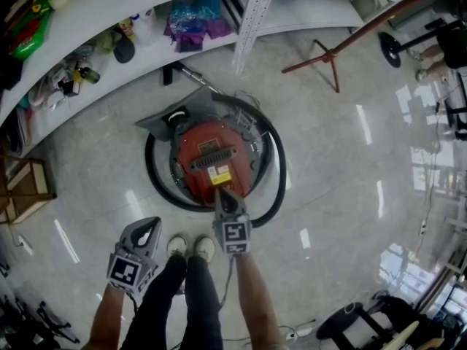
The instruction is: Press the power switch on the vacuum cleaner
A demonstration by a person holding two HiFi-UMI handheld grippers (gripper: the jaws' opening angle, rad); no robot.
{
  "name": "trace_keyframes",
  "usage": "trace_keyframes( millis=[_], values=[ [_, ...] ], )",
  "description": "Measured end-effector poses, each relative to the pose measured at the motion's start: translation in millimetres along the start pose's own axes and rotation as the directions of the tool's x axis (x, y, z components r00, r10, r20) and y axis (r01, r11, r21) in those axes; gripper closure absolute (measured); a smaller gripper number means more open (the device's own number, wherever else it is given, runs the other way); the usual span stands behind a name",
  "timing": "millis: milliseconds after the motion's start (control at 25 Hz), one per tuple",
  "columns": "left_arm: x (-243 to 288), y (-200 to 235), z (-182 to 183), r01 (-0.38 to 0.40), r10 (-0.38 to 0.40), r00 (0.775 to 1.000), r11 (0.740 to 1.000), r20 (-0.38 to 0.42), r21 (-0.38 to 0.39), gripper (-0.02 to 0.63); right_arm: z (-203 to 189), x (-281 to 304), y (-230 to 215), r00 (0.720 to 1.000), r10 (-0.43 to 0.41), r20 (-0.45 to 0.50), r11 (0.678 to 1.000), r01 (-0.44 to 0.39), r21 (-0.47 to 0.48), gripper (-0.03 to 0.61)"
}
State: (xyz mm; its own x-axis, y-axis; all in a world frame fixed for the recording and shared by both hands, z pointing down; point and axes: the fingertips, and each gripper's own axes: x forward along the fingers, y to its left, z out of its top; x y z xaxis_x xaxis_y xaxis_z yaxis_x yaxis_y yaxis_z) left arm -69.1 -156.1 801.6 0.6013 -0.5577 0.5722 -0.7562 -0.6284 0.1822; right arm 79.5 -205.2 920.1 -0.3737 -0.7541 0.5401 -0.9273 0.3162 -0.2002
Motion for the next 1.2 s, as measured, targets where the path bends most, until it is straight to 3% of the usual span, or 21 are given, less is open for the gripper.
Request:
trace_keyframes(
  millis=[120,320,1200],
  values=[
    [-1,2,-2,-0.003,0.003,1.000,1.000,-0.002,-0.002,0.604,0,4,7,1.000,-0.003,-0.022,1.000,0.002,-0.023,0.571],
    [-4,5,-2,-0.006,0.006,1.000,1.000,-0.004,-0.004,0.604,2,7,5,0.999,-0.037,-0.004,0.998,0.037,0.041,0.571],
    [-13,4,1,0.006,-0.006,1.000,1.000,0.003,0.008,0.605,-1,9,4,0.999,-0.024,-0.028,0.999,0.026,0.047,0.571]
  ],
)
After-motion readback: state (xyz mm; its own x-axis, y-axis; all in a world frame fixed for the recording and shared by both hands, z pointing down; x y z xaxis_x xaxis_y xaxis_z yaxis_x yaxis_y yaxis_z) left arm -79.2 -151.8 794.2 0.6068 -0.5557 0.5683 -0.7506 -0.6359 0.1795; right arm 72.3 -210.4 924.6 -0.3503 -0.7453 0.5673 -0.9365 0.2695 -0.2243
